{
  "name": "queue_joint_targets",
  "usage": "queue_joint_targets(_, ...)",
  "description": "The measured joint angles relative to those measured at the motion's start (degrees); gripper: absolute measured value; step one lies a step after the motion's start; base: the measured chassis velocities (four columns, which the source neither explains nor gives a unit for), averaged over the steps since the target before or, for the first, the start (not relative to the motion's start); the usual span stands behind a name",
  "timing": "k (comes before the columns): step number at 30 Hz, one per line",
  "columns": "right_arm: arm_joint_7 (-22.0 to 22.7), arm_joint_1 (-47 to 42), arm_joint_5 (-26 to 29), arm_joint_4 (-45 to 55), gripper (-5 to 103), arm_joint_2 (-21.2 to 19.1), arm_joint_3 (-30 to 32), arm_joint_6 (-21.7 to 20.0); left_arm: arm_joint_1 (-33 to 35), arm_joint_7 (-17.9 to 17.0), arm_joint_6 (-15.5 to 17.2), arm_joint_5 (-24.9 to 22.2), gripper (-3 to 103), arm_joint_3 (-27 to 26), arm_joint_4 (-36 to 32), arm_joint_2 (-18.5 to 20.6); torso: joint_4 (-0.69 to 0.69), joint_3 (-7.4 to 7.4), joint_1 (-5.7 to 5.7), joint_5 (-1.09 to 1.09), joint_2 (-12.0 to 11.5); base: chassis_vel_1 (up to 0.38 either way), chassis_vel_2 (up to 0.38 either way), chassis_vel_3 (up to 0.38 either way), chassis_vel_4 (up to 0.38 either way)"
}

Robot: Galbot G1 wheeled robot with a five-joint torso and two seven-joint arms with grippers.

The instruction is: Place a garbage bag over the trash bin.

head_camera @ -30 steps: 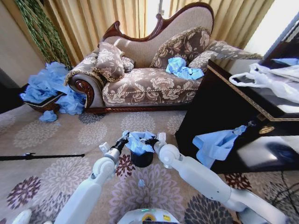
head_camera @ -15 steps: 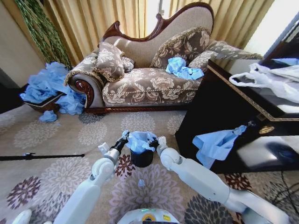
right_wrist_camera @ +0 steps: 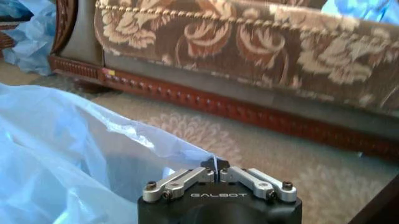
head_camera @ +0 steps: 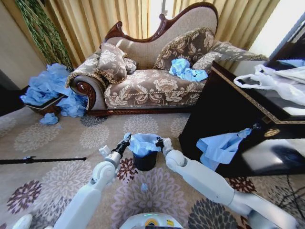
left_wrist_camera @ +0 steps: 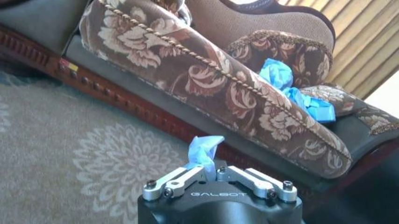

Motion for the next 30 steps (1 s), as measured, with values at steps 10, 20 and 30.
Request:
queue_joint_targets(10, -8.4, 3.2, -8.0, -12.8, 0, 3.0, 1.4, 5.6, -6.8, 1.4, 0.0, 0.0, 0, 0.3, 7.1, 0.3, -0.01, 0.01, 0.00, 0.01, 0.0, 0.000, 0.000, 0.000, 0.000)
queue_joint_targets(20, -19.9, 6.3, -9.1, -22.1, 0, 6.3, -0.8, 9.6, -12.5, 2.7, 0.0, 0.3, 0, 1.6, 18.1, -1.9, -0.01, 0.01, 0.01, 0.00, 0.0, 0.000, 0.000, 0.000, 0.000)
queue_joint_targets(30, -32.4, 9.0, -13.6, -29.4, 0, 4.7, -2.3, 13.2, -11.4, 4.6, 0.1, 1.3, 0, 1.3, 24.3, -4.5, -0.02, 0.00, 0.00, 0.01, 0.0, 0.000, 0.000, 0.000, 0.000)
